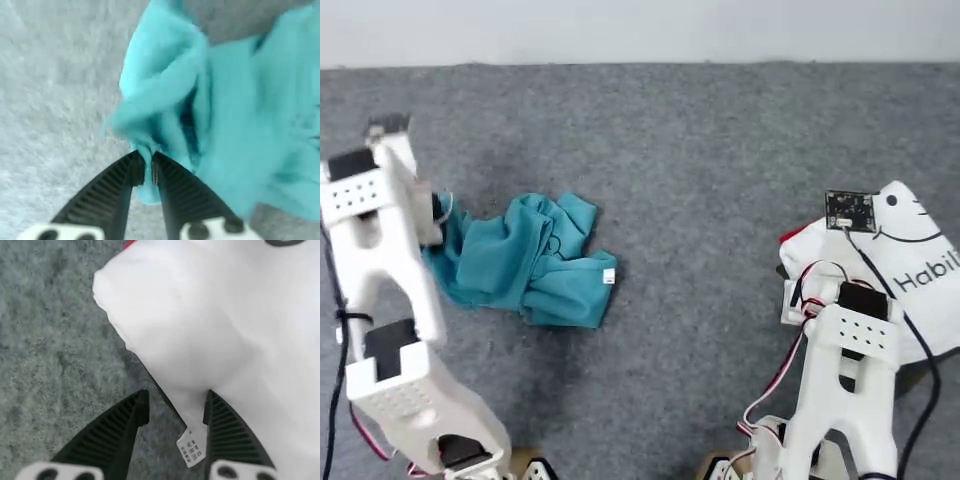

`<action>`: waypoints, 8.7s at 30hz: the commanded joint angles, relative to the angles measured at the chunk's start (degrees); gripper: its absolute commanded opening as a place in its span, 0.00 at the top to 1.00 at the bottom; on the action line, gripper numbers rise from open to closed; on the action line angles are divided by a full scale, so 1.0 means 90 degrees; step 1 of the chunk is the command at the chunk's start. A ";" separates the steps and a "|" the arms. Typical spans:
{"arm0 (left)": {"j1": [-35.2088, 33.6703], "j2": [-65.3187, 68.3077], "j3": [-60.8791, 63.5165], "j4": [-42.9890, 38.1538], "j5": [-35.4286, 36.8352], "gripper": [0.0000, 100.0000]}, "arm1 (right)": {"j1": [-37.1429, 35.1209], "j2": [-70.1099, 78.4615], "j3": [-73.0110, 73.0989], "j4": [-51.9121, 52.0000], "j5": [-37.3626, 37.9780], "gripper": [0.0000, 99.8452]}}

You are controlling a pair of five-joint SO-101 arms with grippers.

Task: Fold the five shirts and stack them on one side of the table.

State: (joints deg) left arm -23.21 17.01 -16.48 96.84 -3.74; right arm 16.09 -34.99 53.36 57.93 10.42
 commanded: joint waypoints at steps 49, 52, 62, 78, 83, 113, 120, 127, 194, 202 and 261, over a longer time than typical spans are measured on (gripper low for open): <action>0.2657 -0.3829 -0.3394 0.0244 -0.0860 0.99 | 0.0044 -0.0044 -0.0371 -0.0063 0.1748 0.81; 0.2657 -0.3810 -0.3394 0.0244 -0.0860 0.99 | 0.0132 -0.0054 -0.0557 0.0230 0.1670 0.81; 0.2657 -0.3790 -0.3385 0.0254 -0.0860 0.99 | -0.1363 -0.0054 -0.2286 0.2603 0.1231 0.81; 0.2667 -0.3839 -0.2115 0.0244 -0.0860 0.99 | 0.1646 0.0034 -0.2676 0.2398 0.1231 0.81; 0.2667 -0.3839 -0.1988 0.0244 -0.0860 0.99 | 0.2203 0.0220 -0.1788 0.1118 0.1221 0.81; 0.2667 -0.3849 -0.1978 0.0264 -0.0860 0.99 | 0.3053 0.1812 -0.2266 -0.2300 0.0596 0.81; 0.2667 -0.3849 -0.1714 0.0264 -0.0860 0.99 | 0.2935 0.1558 -0.3038 -0.0777 0.0557 0.81; 0.2667 -0.3849 -0.1792 0.0225 -0.0850 0.99 | 0.1187 0.0630 -0.4913 0.2750 0.0547 0.81; 0.2608 -0.3819 -0.1011 0.0244 -0.0908 0.99 | -0.7546 0.5094 -0.3253 0.0806 0.0674 0.99; 0.2598 -0.3790 -0.1001 0.0244 -0.0908 0.99 | -0.4811 0.3844 -0.4200 0.2085 0.0684 0.99; 0.2462 -0.3770 0.3990 -0.0371 -0.0694 0.92 | -0.5934 0.6188 -0.5011 0.2691 0.1153 0.99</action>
State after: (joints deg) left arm -1.49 -16.31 19.65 94.11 -10.42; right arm -32.00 18.20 11.34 70.95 17.19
